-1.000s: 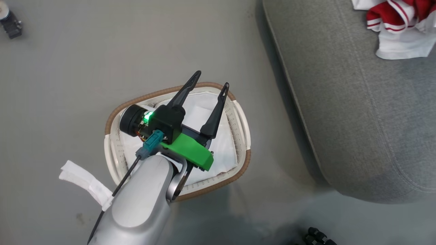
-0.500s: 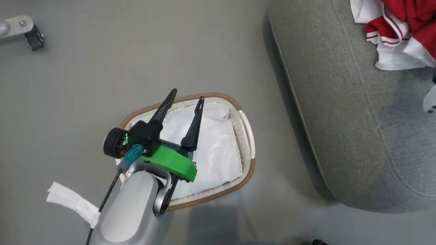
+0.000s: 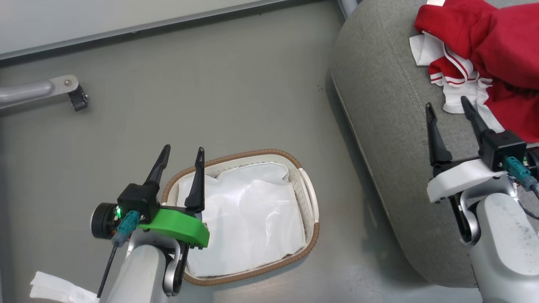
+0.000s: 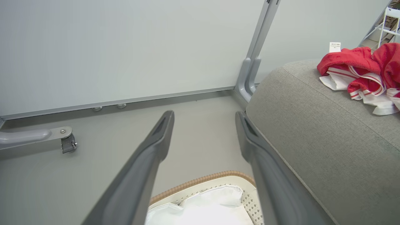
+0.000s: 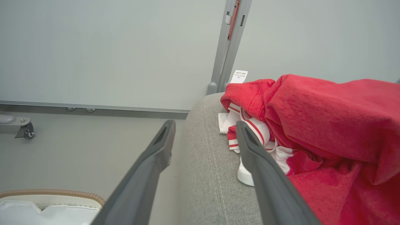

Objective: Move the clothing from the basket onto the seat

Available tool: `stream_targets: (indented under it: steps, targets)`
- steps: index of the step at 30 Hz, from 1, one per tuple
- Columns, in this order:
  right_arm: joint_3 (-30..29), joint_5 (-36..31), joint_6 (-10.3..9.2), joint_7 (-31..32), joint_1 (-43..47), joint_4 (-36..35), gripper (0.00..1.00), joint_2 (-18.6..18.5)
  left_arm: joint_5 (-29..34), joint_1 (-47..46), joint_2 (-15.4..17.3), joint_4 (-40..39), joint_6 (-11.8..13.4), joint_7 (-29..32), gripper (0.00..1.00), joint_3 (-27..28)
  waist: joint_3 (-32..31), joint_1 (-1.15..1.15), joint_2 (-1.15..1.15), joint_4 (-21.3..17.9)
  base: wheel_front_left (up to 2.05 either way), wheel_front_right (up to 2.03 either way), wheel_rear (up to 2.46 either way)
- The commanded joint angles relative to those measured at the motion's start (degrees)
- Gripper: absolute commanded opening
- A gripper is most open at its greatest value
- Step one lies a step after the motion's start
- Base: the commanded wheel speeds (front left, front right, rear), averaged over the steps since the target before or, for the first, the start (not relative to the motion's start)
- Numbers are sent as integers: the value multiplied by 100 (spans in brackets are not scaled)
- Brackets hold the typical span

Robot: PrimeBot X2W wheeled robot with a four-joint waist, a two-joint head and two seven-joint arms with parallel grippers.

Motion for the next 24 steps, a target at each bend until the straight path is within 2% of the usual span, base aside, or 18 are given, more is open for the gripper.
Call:
stream_targets:
  steps: [1, 10, 18, 24]
  targets:
    - [81, 69, -8, -10, 115, -72, 100, 54, 69, 155, 23, -5, 84, -2, 100, 97, -243, 0, 0, 212, 0, 0, 0]
    - [342, 178, -8, -9, 508, -332, 100, 339, 111, 610, 21, -175, 430, -2, 100, 620, -672, 0, 0, 528, 0, 0, 0]
    - [409, 130, -8, -9, 832, -367, 100, 375, 96, 969, 20, -172, 444, -2, 100, 800, -956, 0, 0, 714, 0, 0, 0]
    - [431, 186, -8, -9, 1128, -431, 100, 438, -78, 1229, 21, -263, 352, -2, 100, 841, -1189, 0, 0, 785, 0, 0, 0]
